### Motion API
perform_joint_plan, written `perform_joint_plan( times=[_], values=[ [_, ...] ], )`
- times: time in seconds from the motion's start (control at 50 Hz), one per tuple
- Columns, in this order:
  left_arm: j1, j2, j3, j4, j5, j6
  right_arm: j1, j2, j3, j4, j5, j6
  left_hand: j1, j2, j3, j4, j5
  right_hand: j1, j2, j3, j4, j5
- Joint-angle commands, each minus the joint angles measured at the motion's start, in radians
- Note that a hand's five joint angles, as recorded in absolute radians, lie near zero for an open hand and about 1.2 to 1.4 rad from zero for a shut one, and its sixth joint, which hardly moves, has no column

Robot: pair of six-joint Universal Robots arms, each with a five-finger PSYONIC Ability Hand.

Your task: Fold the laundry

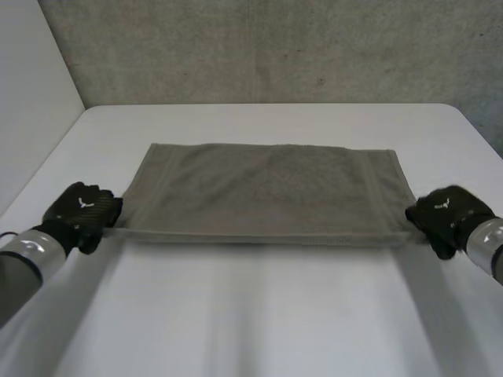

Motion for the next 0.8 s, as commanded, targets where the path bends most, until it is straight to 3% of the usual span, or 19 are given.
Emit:
perform_joint_plan(
  times=[0.02, 0.04, 0.1, 0.14, 0.22, 0.26, 0.28, 0.36, 0.46, 0.58, 0.68, 0.8],
  values=[
    [0.085, 0.202, -0.043, -0.342, 0.101, 0.229, -0.115, -0.024, 0.015, 0.395, -0.099, -0.289, 0.226, 0.180, 0.180, 0.179, 0.204, 0.063, 0.052, 0.054, 0.057, 0.030],
    [0.121, 0.246, -0.048, -0.451, 0.170, 0.318, -0.143, -0.035, 0.025, 0.478, -0.128, -0.362, 0.226, 0.180, 0.180, 0.179, 0.204, 0.063, 0.052, 0.054, 0.057, 0.030],
    [0.165, 0.271, -0.053, -0.536, 0.240, 0.396, -0.193, -0.047, 0.013, 0.571, -0.176, -0.436, 0.226, 0.180, 0.180, 0.179, 0.204, 0.063, 0.052, 0.054, 0.057, 0.030],
    [0.258, 0.271, -0.044, -0.631, 0.342, 0.494, -0.217, -0.048, -0.005, 0.557, -0.201, -0.432, 0.226, 0.180, 0.180, 0.179, 0.204, 0.063, 0.052, 0.054, 0.057, 0.030],
    [0.252, 0.224, -0.023, -0.607, 0.350, 0.468, -0.235, -0.032, -0.080, 0.462, -0.231, -0.325, 0.226, 0.180, 0.180, 0.179, 0.204, 0.063, 0.052, 0.054, 0.057, 0.030],
    [0.168, 0.127, 0.041, -0.561, 0.347, 0.404, -0.232, -0.015, -0.107, 0.414, -0.227, -0.269, 0.226, 0.180, 0.180, 0.179, 0.204, 0.063, 0.052, 0.054, 0.057, 0.030],
    [0.168, 0.127, 0.041, -0.561, 0.347, 0.404, -0.229, 0.010, -0.134, 0.364, -0.216, -0.217, 0.226, 0.180, 0.180, 0.179, 0.204, 0.063, 0.052, 0.054, 0.057, 0.030],
    [0.038, -0.032, 0.197, -0.487, 0.279, 0.265, -0.212, 0.060, -0.194, 0.289, -0.167, -0.134, 0.226, 0.180, 0.180, 0.179, 0.204, 0.063, 0.052, 0.054, 0.057, 0.030],
    [-0.007, -0.182, 0.370, -0.402, 0.168, 0.102, -0.071, 0.151, -0.284, 0.203, -0.057, -0.061, 0.226, 0.180, 0.180, 0.179, 0.204, 0.063, 0.052, 0.054, 0.057, 0.030],
    [-0.076, -0.339, 0.576, -0.262, 0.041, -0.075, -0.031, 0.206, -0.329, 0.072, -0.006, 0.025, 0.226, 0.180, 0.180, 0.179, 0.204, 0.063, 0.052, 0.054, 0.057, 0.030],
    [-0.093, -0.425, 0.688, -0.177, -0.060, -0.153, 0.010, 0.268, -0.393, -0.053, 0.029, 0.110, 0.226, 0.180, 0.180, 0.179, 0.204, 0.063, 0.052, 0.054, 0.057, 0.030],
    [-0.131, -0.493, 0.767, -0.122, -0.084, -0.167, 0.038, 0.369, -0.501, -0.116, 0.089, 0.130, 0.226, 0.180, 0.180, 0.179, 0.204, 0.063, 0.052, 0.054, 0.057, 0.030]
  ],
)
